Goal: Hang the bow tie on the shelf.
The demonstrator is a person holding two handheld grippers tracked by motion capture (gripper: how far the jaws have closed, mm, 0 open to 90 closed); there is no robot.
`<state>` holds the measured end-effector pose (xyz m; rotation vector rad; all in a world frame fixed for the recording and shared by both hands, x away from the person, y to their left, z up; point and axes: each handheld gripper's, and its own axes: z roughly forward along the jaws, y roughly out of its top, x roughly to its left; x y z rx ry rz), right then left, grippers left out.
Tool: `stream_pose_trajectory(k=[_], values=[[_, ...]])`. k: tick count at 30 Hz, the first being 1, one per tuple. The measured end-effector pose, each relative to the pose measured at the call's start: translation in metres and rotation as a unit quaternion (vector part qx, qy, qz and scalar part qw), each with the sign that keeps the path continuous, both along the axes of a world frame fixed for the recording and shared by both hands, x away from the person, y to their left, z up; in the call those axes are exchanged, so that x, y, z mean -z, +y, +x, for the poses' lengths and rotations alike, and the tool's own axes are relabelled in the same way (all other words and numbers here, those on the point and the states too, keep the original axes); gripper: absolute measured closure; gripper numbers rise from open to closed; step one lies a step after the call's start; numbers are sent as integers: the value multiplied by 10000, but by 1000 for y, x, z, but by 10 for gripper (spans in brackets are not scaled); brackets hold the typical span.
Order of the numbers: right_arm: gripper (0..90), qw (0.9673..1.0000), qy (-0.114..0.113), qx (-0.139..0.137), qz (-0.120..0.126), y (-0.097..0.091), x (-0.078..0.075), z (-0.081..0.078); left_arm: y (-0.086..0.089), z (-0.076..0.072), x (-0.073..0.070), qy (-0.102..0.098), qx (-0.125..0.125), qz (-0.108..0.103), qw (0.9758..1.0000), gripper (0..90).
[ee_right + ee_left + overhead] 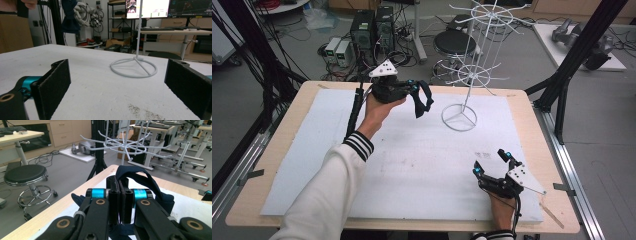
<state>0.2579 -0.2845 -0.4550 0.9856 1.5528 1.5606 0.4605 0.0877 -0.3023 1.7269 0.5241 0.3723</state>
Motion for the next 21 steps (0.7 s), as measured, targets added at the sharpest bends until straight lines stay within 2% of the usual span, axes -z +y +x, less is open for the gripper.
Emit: stream_pose_trajectory(k=[12, 15, 21], values=[[57, 10000, 3, -2, 10, 0, 0, 0, -20, 11, -8, -56, 113, -43, 9999, 877], [57, 10000, -1, -13, 11, 0, 0, 0, -26, 14, -11, -112, 100, -109, 9998, 878], [57, 10000, 1, -10, 1, 0, 0, 0, -31, 19, -11, -94, 64, -168, 9998, 878]])
